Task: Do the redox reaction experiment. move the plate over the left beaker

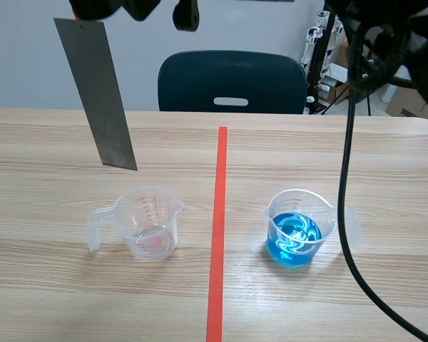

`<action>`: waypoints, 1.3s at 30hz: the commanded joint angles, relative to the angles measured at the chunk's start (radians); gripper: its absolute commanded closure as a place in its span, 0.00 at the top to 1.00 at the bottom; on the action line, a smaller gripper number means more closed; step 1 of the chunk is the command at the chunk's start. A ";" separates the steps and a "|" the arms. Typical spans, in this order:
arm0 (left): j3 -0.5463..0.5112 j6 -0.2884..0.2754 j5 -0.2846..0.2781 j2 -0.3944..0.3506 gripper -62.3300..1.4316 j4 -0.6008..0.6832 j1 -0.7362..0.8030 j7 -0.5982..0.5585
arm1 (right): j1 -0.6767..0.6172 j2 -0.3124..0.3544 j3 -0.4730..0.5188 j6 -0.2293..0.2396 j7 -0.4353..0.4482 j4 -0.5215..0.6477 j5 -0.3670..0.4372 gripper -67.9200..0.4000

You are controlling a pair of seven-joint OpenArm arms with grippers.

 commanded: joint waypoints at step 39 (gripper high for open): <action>-0.025 0.037 0.061 0.043 1.00 0.000 0.057 -0.145 | 0.045 -0.034 -0.005 0.005 -0.037 -0.032 0.031 0.01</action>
